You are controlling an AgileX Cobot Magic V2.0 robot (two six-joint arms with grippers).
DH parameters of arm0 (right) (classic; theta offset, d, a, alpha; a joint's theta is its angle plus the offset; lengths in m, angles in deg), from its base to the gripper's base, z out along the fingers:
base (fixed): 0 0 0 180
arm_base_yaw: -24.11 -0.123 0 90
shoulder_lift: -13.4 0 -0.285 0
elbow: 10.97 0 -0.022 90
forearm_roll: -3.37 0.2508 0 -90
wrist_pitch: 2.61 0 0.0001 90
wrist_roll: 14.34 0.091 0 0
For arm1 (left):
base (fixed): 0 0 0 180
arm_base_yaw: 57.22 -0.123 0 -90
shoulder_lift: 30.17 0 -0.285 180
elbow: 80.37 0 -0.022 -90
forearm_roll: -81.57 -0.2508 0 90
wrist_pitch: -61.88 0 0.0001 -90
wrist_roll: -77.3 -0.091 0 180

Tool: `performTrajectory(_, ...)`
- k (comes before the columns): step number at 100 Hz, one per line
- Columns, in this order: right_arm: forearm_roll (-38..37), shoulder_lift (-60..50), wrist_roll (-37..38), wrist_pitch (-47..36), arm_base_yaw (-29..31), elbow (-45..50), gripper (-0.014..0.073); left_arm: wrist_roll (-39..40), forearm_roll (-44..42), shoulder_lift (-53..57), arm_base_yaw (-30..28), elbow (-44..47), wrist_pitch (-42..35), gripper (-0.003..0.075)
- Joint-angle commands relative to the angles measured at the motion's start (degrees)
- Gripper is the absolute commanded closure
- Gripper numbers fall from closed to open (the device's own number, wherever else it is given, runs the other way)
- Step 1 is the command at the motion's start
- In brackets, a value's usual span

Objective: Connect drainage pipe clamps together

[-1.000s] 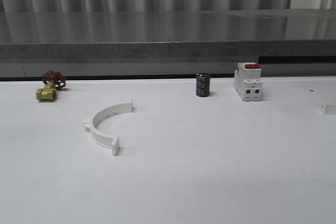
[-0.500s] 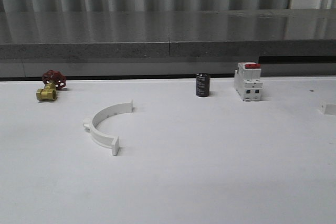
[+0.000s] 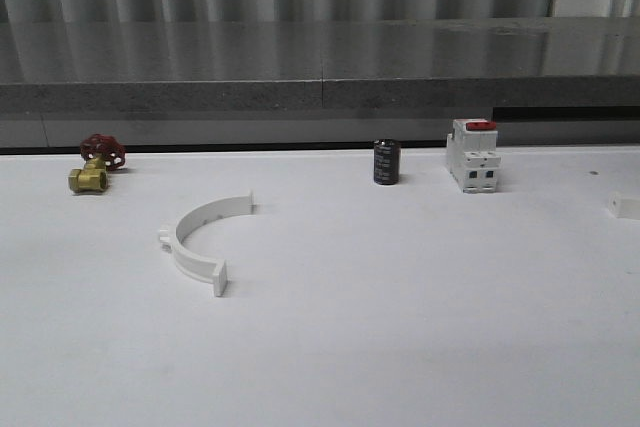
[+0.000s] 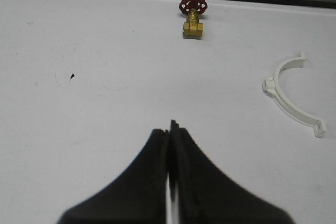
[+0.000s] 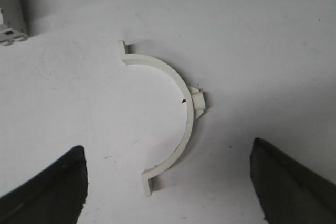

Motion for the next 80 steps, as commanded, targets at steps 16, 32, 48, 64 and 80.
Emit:
performTrajectory(16, 0.2, 9.7, -8.2, 0.5, 0.7, -9.1, -0.0030, 0.0, -0.1, -0.3, -0.1, -1.4, -3.8, 0.0741)
performTrajectory(32, 0.2, 15.1, -10.5, 1.5, 0.7, -11.7, -0.0030, 0.0, -0.1, -0.3, -0.1, -1.4, -3.8, 0.0741)
performTrajectory(48, 0.2, 18.5, -10.9, 1.3, 1.3, -12.3, -0.0030, 0.0, -0.1, -0.3, -0.1, -1.4, -3.8, 0.0741)
performTrajectory(64, 0.2, 20.7, -11.0, 1.2, 1.7, -12.3, -0.0030, 0.0, -0.1, -0.3, -0.1, -1.4, -3.8, 0.0741)
performTrajectory(80, 0.2, 22.5, -11.0, 0.6, 1.7, -12.3, -0.0030, 0.0, -0.1, -0.3, -0.1, -1.4, -3.8, 0.0741)
